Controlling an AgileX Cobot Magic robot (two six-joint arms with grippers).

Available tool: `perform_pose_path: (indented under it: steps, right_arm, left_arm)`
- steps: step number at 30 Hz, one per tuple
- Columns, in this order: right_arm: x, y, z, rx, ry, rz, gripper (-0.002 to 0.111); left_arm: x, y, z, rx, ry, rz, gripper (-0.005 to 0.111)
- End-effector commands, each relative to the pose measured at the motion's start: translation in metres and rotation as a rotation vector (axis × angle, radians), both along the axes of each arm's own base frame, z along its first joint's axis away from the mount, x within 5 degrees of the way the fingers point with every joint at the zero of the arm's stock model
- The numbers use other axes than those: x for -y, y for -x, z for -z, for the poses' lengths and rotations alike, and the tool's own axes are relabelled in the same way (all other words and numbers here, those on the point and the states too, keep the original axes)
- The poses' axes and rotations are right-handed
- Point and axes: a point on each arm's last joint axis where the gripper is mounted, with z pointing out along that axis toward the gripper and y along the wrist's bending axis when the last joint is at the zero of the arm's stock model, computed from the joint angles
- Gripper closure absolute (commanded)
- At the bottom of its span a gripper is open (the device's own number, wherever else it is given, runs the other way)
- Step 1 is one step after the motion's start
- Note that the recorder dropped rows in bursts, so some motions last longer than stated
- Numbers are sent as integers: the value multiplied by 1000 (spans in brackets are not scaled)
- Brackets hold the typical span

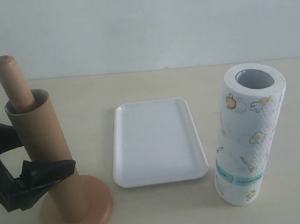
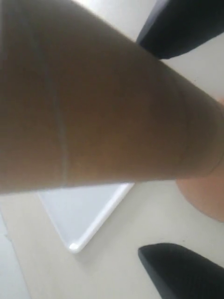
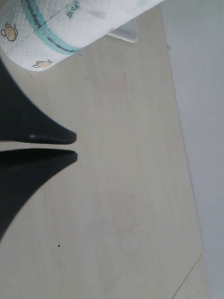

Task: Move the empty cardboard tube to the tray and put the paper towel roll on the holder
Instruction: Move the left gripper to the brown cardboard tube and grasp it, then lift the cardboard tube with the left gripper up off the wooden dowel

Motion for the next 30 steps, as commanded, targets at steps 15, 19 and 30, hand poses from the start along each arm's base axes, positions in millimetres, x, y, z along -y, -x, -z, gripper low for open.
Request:
perform_pose_path:
  steps: [15,19,30]
  right_arm:
    - [0,0,-1,12,9,-3,104]
    - [0,0,-1,12,9,-3,104]
    - [0,0,-1,10,9,-2,104]
  left_arm:
    - [14,6,-10,18,153,158,103]
    - [17,9,-21,65,186,199,103]
    - [5,20,-51,242,85,65,103]
